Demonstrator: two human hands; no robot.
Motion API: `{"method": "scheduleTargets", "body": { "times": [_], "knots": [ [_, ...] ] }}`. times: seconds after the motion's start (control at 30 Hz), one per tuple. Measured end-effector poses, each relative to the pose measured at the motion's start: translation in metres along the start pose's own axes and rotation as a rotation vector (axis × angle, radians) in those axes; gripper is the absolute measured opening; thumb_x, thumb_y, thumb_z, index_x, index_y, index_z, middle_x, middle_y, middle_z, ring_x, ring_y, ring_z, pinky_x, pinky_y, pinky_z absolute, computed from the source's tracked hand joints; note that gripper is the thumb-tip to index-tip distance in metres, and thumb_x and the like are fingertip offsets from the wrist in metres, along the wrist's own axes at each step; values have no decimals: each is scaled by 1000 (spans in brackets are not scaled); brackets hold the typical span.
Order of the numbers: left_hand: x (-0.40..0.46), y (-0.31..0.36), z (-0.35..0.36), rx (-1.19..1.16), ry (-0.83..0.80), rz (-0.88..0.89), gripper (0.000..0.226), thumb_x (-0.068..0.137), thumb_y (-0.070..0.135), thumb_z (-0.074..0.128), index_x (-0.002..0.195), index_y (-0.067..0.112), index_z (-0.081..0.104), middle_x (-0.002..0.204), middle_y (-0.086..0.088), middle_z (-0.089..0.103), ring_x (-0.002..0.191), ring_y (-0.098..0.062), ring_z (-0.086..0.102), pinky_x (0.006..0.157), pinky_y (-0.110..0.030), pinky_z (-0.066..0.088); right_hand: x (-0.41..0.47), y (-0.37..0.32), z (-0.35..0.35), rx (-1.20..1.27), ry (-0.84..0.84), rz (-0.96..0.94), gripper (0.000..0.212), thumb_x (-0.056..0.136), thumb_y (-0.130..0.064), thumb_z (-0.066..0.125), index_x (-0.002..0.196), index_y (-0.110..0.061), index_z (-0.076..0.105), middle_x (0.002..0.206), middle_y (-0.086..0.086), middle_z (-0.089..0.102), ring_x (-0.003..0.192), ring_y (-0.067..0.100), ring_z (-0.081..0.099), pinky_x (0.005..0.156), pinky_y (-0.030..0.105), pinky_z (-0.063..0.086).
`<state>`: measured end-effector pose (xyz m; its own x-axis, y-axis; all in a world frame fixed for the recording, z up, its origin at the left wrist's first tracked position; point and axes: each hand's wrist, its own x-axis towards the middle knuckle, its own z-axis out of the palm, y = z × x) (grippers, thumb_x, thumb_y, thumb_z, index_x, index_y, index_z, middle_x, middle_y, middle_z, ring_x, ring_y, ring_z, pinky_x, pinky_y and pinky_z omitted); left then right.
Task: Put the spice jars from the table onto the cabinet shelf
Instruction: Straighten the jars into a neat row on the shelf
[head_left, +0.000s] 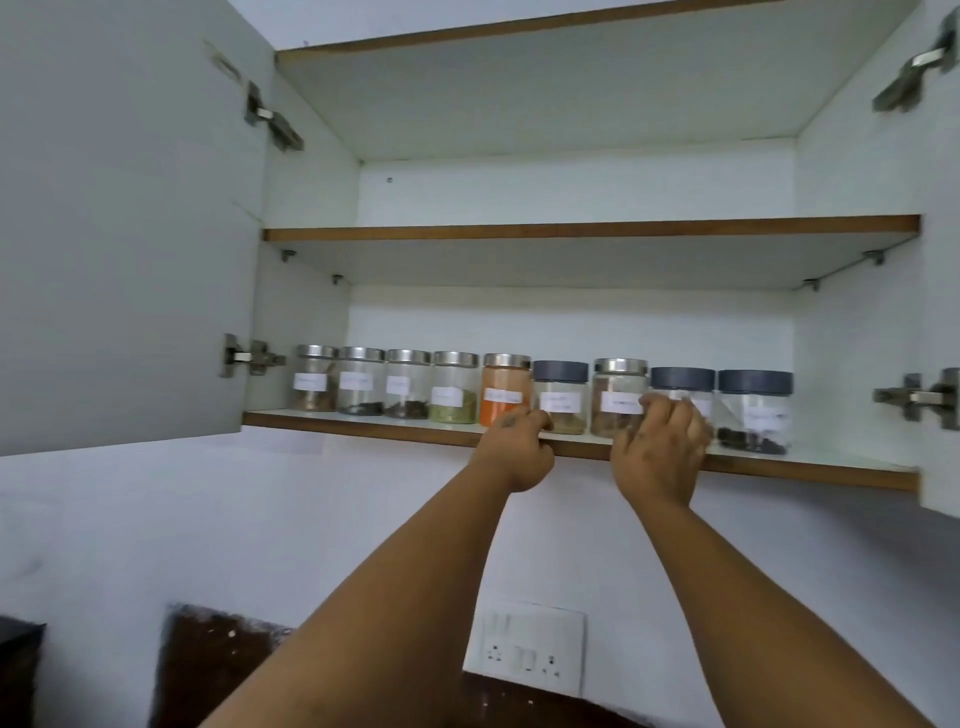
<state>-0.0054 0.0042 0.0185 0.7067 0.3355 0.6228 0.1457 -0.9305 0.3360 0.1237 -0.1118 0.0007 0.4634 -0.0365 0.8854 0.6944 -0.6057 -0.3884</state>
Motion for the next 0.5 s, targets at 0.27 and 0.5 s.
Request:
{"method": "scheduleTargets", "body": {
  "times": [0.27, 0.5],
  "knots": [
    [1, -123, -107, 195, 75, 42, 35, 93, 14, 46, 127, 11, 52, 134, -7, 48, 131, -25, 38, 104, -35, 37, -16, -145, 45, 182, -79, -318, 27, 85, -19, 58, 110, -11, 55, 111, 11, 56, 110, 31, 49, 90, 42, 43],
    [27, -229, -216, 538, 127, 37, 23, 93, 17, 48, 111, 15, 63, 111, -9, 65, 99, -26, 58, 81, -33, 45, -7, -256, 97, 216, -245, -451, 32, 95, -19, 51, 126, -13, 53, 127, 5, 53, 122, 21, 42, 100, 33, 38]
  ]
}}
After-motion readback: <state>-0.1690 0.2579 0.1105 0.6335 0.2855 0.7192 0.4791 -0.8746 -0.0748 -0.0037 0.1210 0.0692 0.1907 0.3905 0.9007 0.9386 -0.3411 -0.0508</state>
